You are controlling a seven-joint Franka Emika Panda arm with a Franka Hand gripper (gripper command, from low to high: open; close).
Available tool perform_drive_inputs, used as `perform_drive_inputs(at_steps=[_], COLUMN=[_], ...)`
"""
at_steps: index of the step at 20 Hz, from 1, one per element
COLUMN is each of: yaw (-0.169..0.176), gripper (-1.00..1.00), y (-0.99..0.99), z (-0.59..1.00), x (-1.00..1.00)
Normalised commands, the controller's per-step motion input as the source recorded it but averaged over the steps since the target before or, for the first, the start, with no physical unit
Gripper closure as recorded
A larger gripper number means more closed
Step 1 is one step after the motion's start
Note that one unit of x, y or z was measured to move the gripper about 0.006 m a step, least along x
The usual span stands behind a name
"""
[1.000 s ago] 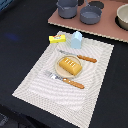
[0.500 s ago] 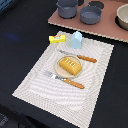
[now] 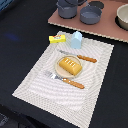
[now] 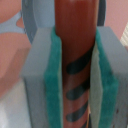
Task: Interact with the objects in diverse but meaningful ways.
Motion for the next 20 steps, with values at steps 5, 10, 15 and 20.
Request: perform_drive_inputs(at_steps=[5, 10, 15, 20], yaw=[-0.021, -0.022, -0.003, 0.000], gripper=[1.00, 1.00, 1.00, 1.00], y=[0.21, 0.20, 0.38, 0.52], z=[-0.21, -0.24, -0.21, -0.15], x=[0.57, 0.54, 0.44, 0.21])
